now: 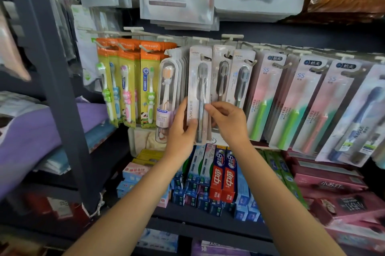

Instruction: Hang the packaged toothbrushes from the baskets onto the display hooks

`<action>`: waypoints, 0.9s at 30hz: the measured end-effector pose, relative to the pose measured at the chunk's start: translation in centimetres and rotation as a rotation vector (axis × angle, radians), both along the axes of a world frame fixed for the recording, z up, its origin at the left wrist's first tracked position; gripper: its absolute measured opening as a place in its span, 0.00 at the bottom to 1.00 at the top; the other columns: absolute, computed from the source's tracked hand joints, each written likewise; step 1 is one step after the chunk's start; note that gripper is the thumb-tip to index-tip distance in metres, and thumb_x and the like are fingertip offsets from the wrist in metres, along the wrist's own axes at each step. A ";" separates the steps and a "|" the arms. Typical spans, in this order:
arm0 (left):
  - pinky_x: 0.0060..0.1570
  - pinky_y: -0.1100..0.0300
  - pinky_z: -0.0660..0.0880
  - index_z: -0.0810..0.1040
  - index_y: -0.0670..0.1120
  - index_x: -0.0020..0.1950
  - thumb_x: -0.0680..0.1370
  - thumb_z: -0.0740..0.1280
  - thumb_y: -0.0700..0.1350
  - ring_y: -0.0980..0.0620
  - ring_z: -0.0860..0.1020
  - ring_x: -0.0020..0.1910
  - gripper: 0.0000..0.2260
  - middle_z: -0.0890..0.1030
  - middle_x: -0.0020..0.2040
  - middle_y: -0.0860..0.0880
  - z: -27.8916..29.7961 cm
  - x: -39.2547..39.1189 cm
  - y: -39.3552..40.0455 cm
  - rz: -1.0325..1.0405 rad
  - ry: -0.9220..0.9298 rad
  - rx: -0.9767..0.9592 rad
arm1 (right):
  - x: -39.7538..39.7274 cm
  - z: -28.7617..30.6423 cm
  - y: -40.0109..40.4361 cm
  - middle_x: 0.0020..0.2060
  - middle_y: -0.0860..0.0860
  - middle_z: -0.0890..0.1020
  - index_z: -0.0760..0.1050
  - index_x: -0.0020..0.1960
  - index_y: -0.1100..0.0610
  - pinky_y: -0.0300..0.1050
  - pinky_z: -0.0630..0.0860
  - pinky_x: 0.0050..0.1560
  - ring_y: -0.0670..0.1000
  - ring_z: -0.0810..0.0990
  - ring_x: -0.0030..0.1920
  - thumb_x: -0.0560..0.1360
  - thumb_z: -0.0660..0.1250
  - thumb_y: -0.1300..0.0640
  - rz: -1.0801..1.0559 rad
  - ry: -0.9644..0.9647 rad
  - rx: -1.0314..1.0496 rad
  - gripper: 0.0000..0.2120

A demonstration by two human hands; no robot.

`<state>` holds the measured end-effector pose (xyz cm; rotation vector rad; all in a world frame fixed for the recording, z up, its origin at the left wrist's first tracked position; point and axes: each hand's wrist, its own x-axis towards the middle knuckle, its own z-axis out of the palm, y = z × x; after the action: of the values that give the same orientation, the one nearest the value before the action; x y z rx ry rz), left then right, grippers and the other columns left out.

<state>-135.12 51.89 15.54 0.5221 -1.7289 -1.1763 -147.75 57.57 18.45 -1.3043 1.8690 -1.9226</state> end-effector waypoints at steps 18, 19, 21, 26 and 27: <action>0.58 0.55 0.79 0.83 0.46 0.57 0.83 0.65 0.44 0.49 0.85 0.53 0.08 0.86 0.53 0.46 -5.4 -0.6 0.1 -0.121 0.323 0.842 | 2.7 -7.4 -0.2 0.48 0.55 0.84 0.81 0.60 0.54 0.41 0.80 0.38 0.51 0.82 0.45 0.83 0.65 0.56 0.119 -0.389 0.080 0.09; 0.60 0.53 0.78 0.82 0.45 0.59 0.82 0.66 0.45 0.47 0.84 0.55 0.09 0.86 0.55 0.44 -5.4 -0.7 0.1 -0.117 0.322 0.851 | 2.9 -7.5 -0.3 0.49 0.55 0.84 0.81 0.60 0.55 0.42 0.80 0.40 0.51 0.82 0.46 0.83 0.65 0.56 0.128 -0.454 0.068 0.10; 0.62 0.51 0.78 0.81 0.42 0.62 0.82 0.66 0.45 0.44 0.83 0.57 0.12 0.84 0.58 0.41 -5.5 -0.9 -0.1 -0.103 0.315 0.855 | 3.2 -7.6 -0.4 0.49 0.54 0.84 0.81 0.59 0.55 0.47 0.82 0.46 0.52 0.82 0.47 0.83 0.65 0.56 0.155 -0.551 0.041 0.08; 0.55 0.57 0.79 0.79 0.40 0.66 0.81 0.67 0.42 0.48 0.83 0.53 0.14 0.83 0.60 0.41 -5.9 -0.6 -0.6 -0.116 0.270 0.840 | 3.5 -7.7 -0.7 0.53 0.60 0.85 0.79 0.63 0.58 0.49 0.81 0.49 0.55 0.82 0.48 0.83 0.65 0.55 0.174 -0.717 -0.013 0.12; 0.56 0.57 0.78 0.78 0.39 0.67 0.81 0.67 0.41 0.48 0.83 0.54 0.15 0.83 0.60 0.40 -6.1 -0.3 -0.6 -0.115 0.248 0.841 | 3.5 -7.8 -0.6 0.53 0.61 0.84 0.77 0.65 0.59 0.48 0.81 0.47 0.55 0.82 0.47 0.83 0.66 0.56 0.156 -0.763 -0.031 0.13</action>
<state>-135.46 51.30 9.44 0.7297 -1.0072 -1.9591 -144.30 57.00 10.64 -0.5524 1.3100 -1.9698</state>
